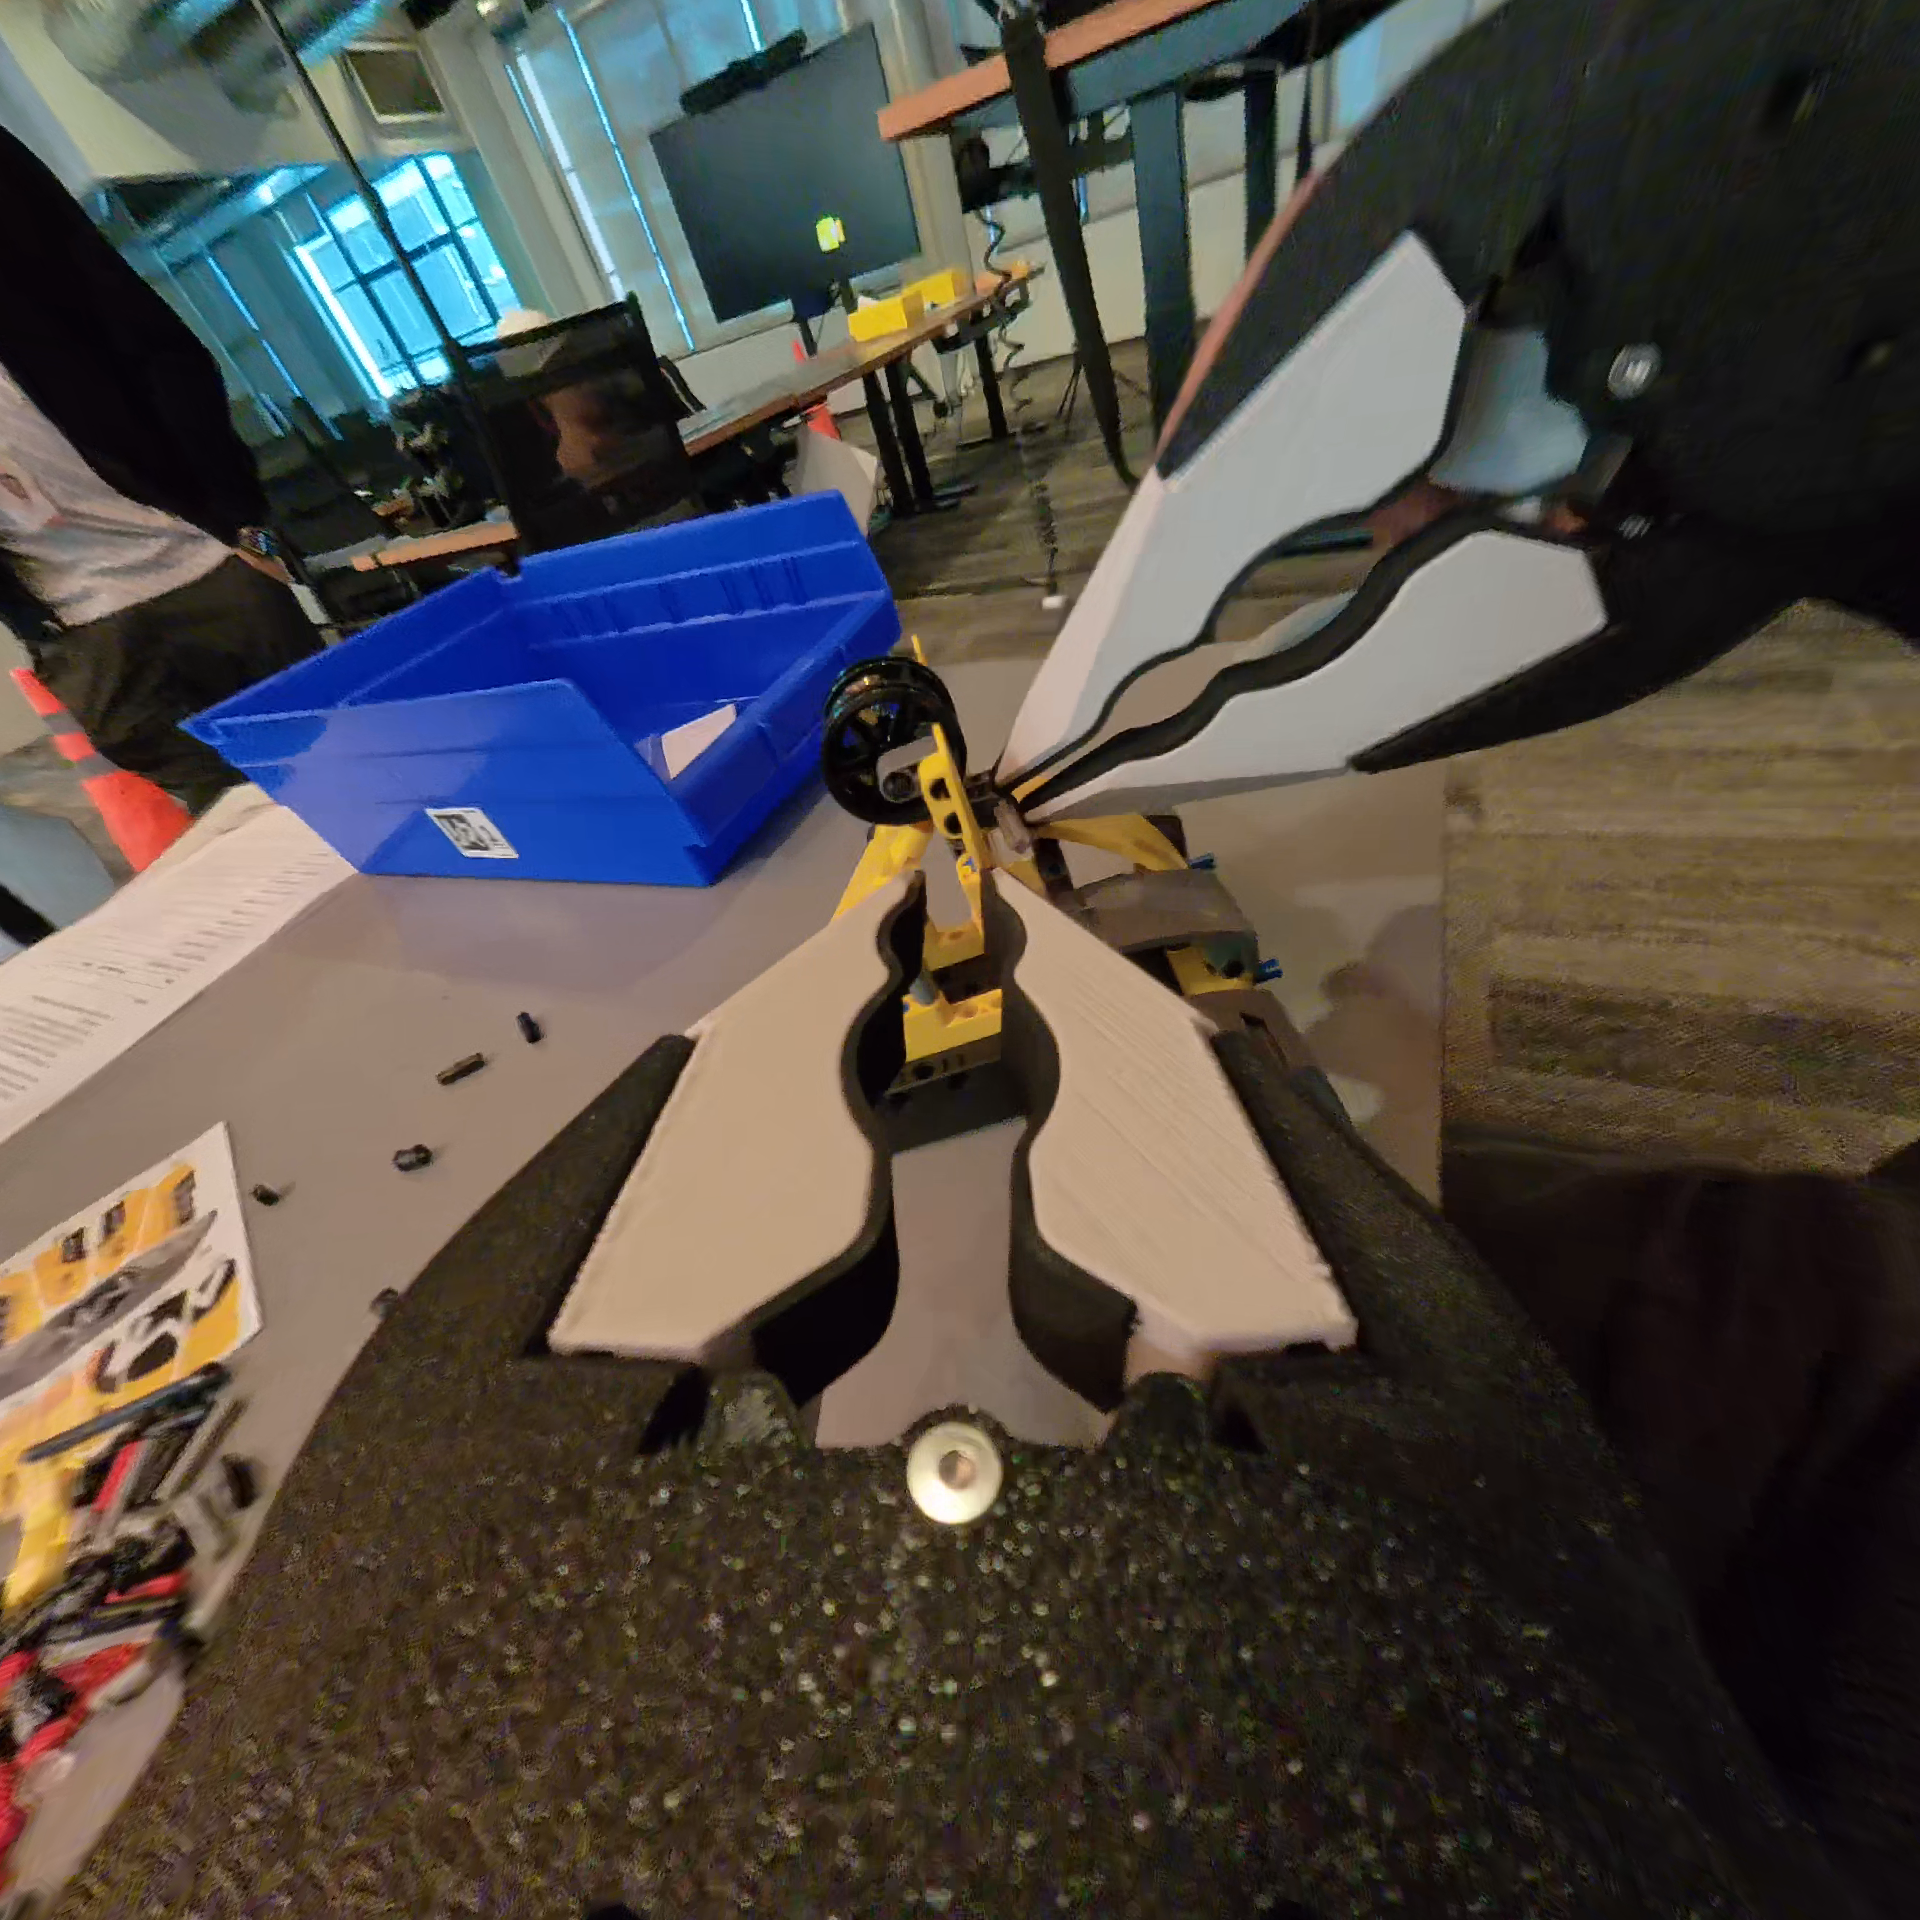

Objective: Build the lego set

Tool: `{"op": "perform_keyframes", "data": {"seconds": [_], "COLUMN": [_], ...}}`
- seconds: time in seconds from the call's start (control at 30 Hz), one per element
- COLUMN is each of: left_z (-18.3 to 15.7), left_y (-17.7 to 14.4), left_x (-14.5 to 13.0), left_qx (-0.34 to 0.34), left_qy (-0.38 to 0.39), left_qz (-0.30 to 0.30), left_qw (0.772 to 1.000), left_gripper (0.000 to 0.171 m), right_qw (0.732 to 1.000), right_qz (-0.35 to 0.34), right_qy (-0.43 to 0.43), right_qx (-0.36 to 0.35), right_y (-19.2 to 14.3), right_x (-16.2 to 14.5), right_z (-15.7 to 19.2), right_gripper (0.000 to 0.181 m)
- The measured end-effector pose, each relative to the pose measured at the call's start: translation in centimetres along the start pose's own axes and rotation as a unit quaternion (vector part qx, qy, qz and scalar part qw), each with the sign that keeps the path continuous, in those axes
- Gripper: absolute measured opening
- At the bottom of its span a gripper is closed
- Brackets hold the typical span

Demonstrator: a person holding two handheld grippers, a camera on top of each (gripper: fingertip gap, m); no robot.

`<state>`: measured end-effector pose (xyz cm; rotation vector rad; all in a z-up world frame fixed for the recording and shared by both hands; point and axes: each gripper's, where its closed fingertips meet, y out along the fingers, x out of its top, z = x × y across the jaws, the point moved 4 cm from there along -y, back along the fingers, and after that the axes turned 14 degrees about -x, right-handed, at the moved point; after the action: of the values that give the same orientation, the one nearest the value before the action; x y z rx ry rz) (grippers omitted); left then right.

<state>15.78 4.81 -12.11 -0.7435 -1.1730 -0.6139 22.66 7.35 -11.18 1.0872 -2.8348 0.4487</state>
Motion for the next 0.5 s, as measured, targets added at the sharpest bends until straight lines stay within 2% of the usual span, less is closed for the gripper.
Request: {"op": "perform_keyframes", "data": {"seconds": [0.2, 0.27, 0.4, 0.5], "left_z": [-1.6, -1.7, -0.9, -1.2], "left_y": [-0.6, -0.5, -0.3, 0.1], "left_x": [1.3, 1.2, 0.1, -0.1], "left_qx": [-0.094, -0.099, -0.046, -0.042], "left_qy": [-0.114, -0.143, -0.112, -0.095], "left_qz": [-0.059, -0.061, -0.011, 0.007], "left_qw": [0.987, 0.983, 0.993, 0.995], "left_gripper": [0.01, 0.01, 0.01, 0.01], "right_qw": [0.997, 0.996, 0.99, 0.967], "right_qz": [-0.017, -0.013, 0.01, 0.025], "right_qy": [0.021, 0.039, 0.122, 0.252], "right_qx": [-0.071, -0.078, -0.067, -0.039], "right_y": [-1.0, -1.2, -1.5, -1.7], "right_x": [-0.1, -0.5, -1.8, -2.7], "right_z": [-0.3, -0.3, 0.0, 0.3], "right_gripper": [0.0, 0.0, 0.0, 0.005]}}
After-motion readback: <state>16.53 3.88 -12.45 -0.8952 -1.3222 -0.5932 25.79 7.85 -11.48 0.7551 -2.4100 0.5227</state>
